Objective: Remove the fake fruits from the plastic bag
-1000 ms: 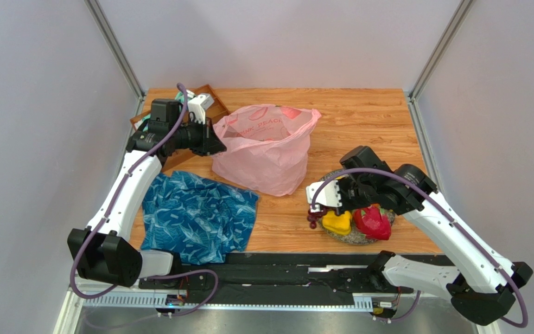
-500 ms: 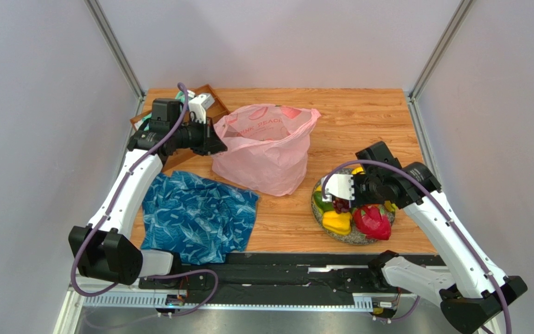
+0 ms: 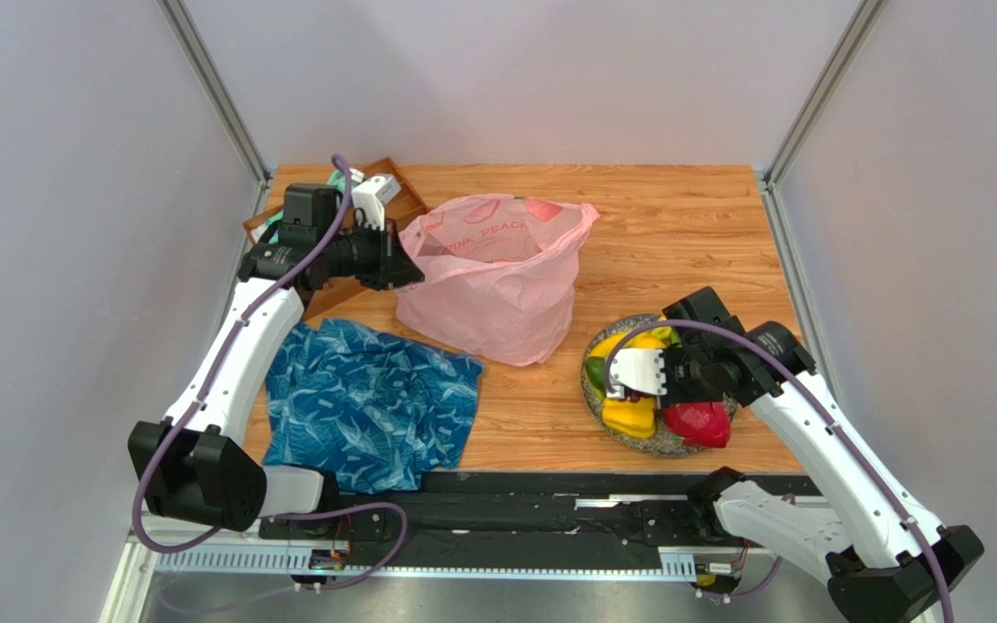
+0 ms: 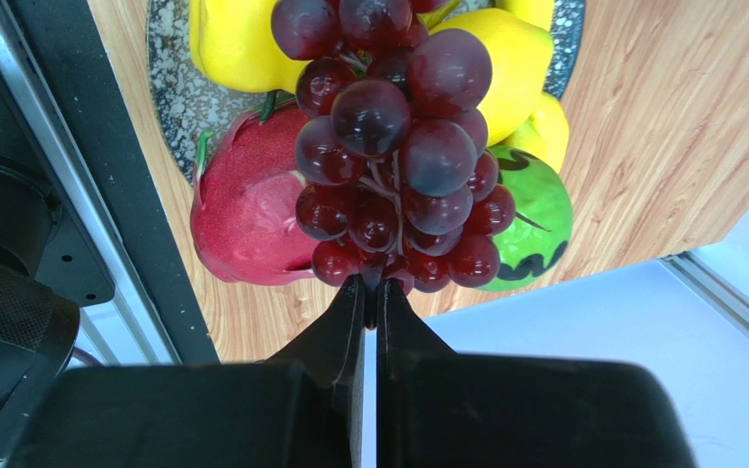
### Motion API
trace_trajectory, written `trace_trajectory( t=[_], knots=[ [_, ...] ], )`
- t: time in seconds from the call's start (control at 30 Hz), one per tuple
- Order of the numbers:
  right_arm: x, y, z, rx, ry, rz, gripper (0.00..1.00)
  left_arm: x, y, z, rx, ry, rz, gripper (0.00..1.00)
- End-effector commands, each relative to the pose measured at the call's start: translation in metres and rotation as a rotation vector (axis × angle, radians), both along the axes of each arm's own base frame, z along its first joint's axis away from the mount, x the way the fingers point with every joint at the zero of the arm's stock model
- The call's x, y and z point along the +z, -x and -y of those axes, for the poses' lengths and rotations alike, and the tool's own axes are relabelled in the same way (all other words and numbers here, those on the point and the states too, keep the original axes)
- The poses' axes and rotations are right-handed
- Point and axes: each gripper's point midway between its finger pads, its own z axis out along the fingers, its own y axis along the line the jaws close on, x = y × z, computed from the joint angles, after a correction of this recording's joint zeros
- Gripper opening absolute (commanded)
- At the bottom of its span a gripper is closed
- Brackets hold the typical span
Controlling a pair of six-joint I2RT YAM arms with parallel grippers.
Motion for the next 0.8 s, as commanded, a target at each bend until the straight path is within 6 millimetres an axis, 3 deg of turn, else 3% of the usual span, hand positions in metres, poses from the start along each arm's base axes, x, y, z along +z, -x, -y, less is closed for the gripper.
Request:
trace_trajectory(
  t=[0.0,0.13,0.23,0.3,0.77],
  knots=[
    [-0.010,0.037,0.034,-0.035,0.139,-0.141,0.00,0.014,-0.008,0.001,-0.005,0.022,0.048,0.00],
    [-0.016,0.026,0.035,-0.059,0.143,-0.106,0.00,0.014,-0.010,0.002,-0.004,0.025,0.043,0.00],
    [-0.020,0.023,0.035,-0.075,0.147,-0.110,0.07,0.016,-0.011,0.003,-0.005,0.026,0.043,0.00],
    [-0.022,0.024,0.036,-0.086,0.149,-0.118,0.13,0.015,-0.011,0.002,-0.003,0.025,0.040,0.00],
    [-0.025,0.029,0.035,-0.084,0.137,-0.137,0.20,0.010,-0.011,0.003,-0.006,0.028,0.029,0.00]
  ],
)
